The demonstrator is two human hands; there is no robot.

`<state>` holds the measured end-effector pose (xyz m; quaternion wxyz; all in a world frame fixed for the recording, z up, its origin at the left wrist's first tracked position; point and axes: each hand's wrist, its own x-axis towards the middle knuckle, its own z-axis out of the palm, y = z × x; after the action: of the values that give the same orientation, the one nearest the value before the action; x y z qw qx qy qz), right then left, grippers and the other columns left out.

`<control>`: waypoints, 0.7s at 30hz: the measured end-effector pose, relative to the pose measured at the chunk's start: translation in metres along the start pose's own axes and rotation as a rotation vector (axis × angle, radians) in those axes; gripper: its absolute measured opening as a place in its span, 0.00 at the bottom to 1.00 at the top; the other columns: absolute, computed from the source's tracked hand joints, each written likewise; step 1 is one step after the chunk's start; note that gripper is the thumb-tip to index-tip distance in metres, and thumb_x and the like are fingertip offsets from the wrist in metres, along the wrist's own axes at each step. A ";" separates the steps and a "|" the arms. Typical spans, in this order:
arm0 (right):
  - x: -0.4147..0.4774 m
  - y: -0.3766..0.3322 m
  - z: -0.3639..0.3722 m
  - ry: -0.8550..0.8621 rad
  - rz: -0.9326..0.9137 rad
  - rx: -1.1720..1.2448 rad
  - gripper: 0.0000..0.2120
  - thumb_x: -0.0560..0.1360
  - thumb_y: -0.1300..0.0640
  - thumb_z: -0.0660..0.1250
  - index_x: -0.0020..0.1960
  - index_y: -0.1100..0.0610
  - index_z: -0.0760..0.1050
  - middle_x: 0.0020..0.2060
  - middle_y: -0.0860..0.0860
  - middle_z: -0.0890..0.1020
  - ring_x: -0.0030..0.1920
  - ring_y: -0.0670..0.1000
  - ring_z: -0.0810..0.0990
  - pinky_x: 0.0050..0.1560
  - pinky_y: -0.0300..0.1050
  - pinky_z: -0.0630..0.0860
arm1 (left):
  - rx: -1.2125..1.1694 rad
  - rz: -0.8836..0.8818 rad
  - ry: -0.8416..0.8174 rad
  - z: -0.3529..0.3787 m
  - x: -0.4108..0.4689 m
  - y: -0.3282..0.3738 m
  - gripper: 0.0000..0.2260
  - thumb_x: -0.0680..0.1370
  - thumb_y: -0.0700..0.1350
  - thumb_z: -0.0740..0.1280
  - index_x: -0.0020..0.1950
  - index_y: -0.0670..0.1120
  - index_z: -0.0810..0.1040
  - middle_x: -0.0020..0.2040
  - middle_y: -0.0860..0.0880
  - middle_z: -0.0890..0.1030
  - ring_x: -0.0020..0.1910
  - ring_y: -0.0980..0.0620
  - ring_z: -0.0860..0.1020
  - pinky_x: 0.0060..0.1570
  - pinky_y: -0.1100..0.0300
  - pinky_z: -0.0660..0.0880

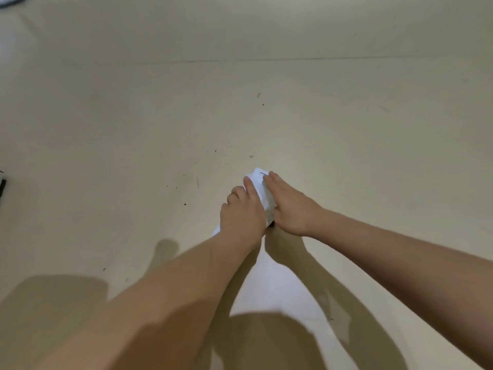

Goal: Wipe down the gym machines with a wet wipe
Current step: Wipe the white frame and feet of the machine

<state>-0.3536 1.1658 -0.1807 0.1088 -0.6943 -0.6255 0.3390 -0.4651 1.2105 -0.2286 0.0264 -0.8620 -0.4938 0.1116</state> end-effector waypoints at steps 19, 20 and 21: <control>0.011 -0.001 0.055 0.088 -0.411 -0.550 0.34 0.77 0.55 0.59 0.79 0.57 0.49 0.78 0.53 0.52 0.78 0.53 0.49 0.73 0.62 0.47 | -0.063 -0.224 0.076 0.033 -0.057 -0.022 0.24 0.72 0.48 0.66 0.66 0.39 0.72 0.46 0.46 0.78 0.41 0.47 0.79 0.41 0.53 0.71; 0.004 -0.005 0.068 0.071 -0.446 -0.601 0.34 0.75 0.56 0.60 0.78 0.60 0.54 0.77 0.55 0.57 0.77 0.55 0.54 0.73 0.63 0.50 | -0.090 -0.235 0.048 0.037 -0.071 -0.030 0.25 0.74 0.52 0.64 0.66 0.40 0.71 0.48 0.47 0.78 0.43 0.46 0.78 0.41 0.52 0.70; -0.002 -0.011 0.083 0.073 -0.475 -0.617 0.32 0.73 0.57 0.59 0.76 0.61 0.59 0.75 0.57 0.63 0.76 0.56 0.59 0.72 0.64 0.53 | -0.108 -0.252 0.020 0.038 -0.087 -0.038 0.26 0.75 0.54 0.61 0.68 0.41 0.69 0.50 0.47 0.77 0.46 0.46 0.78 0.43 0.52 0.69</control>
<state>-0.4125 1.1435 -0.2354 -0.0073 -0.5419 -0.8370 0.0754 -0.5475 1.1529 -0.2450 -0.0014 -0.7943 -0.6032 0.0720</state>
